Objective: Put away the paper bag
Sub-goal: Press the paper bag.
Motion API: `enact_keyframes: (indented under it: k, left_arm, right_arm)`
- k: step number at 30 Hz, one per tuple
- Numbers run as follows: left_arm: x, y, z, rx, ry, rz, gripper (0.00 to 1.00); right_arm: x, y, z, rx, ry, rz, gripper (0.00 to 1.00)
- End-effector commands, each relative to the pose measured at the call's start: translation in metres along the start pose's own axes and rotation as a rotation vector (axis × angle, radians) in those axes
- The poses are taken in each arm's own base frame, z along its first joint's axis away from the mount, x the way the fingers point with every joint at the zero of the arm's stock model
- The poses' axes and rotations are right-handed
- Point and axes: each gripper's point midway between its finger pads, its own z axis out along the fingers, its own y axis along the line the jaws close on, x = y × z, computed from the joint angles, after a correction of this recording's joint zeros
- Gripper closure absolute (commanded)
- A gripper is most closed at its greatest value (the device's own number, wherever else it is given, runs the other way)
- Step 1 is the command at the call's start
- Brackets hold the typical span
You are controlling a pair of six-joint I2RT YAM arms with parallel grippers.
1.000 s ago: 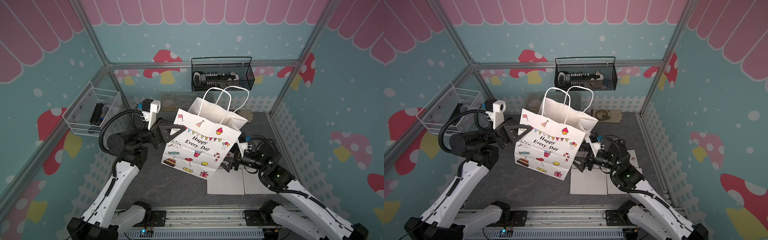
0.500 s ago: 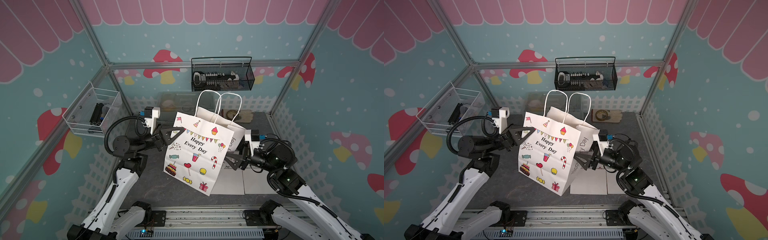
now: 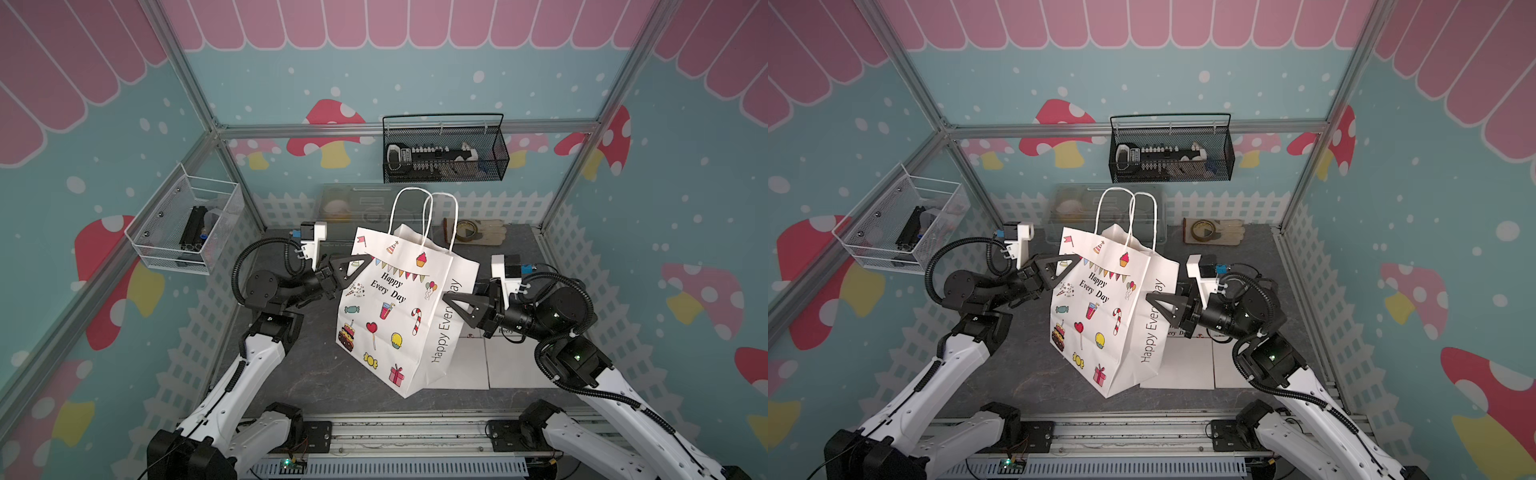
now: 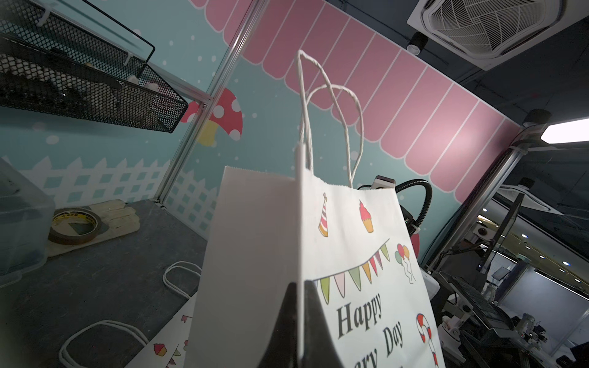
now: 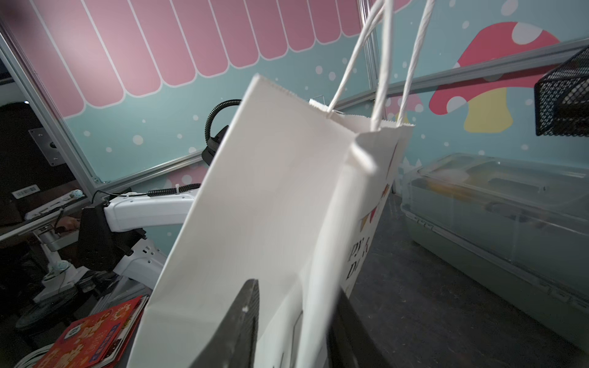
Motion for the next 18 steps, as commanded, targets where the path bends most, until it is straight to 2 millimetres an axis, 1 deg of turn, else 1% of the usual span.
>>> enact_keyframes:
  k: [1, 6, 11, 14, 18]
  left_arm:
    - [-0.005, -0.007, -0.003, 0.024, -0.03, 0.03, 1.0]
    - [0.002, -0.012, -0.003, 0.04, -0.008, 0.036, 1.0]
    - [0.016, -0.026, 0.002, 0.085, 0.052, 0.045, 0.87]
    - [0.03, -0.035, 0.004, 0.111, 0.11, 0.053, 0.8]
    - [0.045, -0.044, 0.0, 0.138, 0.158, 0.063, 0.73]
  right_arm:
    - [-0.012, -0.002, 0.0, 0.02, -0.029, -0.001, 0.8]
    - [-0.012, -0.009, 0.007, 0.039, -0.006, 0.018, 0.99]
    - [-0.016, -0.016, 0.007, 0.08, -0.019, 0.023, 1.0]
    - [-0.02, -0.015, 0.005, 0.092, -0.027, 0.009, 1.0]
    - [-0.029, -0.008, -0.001, 0.095, -0.034, -0.02, 1.0]
